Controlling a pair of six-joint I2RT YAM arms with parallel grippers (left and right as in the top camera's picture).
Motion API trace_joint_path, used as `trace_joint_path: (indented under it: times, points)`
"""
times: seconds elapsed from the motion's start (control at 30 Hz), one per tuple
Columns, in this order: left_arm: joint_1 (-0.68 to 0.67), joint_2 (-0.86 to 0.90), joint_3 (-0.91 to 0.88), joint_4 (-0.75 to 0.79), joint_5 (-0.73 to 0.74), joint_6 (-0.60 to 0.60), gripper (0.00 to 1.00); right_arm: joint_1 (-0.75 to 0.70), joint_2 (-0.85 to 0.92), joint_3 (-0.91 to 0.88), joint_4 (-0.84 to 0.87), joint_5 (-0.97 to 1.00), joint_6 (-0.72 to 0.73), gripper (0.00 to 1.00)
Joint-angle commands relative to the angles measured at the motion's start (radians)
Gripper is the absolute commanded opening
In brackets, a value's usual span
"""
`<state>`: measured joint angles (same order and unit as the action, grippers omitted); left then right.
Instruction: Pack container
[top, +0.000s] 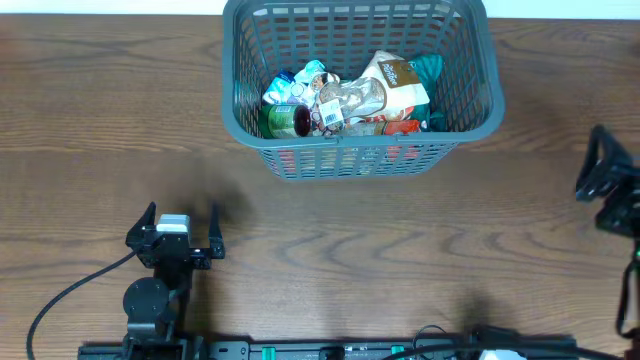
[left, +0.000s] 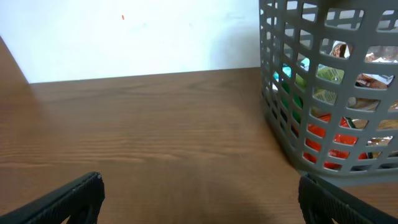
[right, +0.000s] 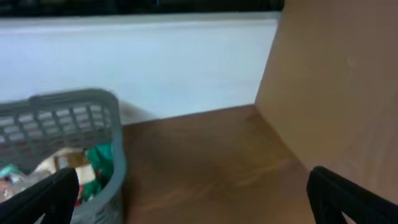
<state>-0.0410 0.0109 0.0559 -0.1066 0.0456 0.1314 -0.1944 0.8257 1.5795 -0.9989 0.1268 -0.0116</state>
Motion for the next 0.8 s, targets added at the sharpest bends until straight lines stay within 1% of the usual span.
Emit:
trace_joint_path:
  times: [0.0, 0.17, 0.27, 0.33, 0.63, 0.77]
  points:
    - [0.0, -0.007, -0.029, -0.008, -0.001, 0.006, 0.99, 0.027, -0.103, -0.158, 0.056, -0.004, -0.039, 0.99]
    - [0.0, -0.007, -0.029, -0.008, -0.001, 0.006, 0.99, 0.049, -0.235, -0.374, 0.2, -0.017, -0.039, 0.99]
    - [0.0, -0.007, -0.029, -0.008, -0.001, 0.006, 0.99, 0.057, -0.298, -0.476, 0.256, -0.042, -0.043, 0.99]
    - [0.0, -0.007, -0.029, -0.008, -0.001, 0.006, 0.98, 0.061, -0.337, -0.545, 0.292, -0.084, -0.077, 0.99]
    - [0.0, -0.007, -0.029, -0.008, -0.001, 0.006, 0.99, 0.068, -0.455, -0.776, 0.455, -0.277, -0.223, 0.99]
    - [0.0, -0.007, -0.029, -0.008, -0.001, 0.006, 0.99, 0.071, -0.5, -0.867, 0.511, -0.293, -0.232, 0.99]
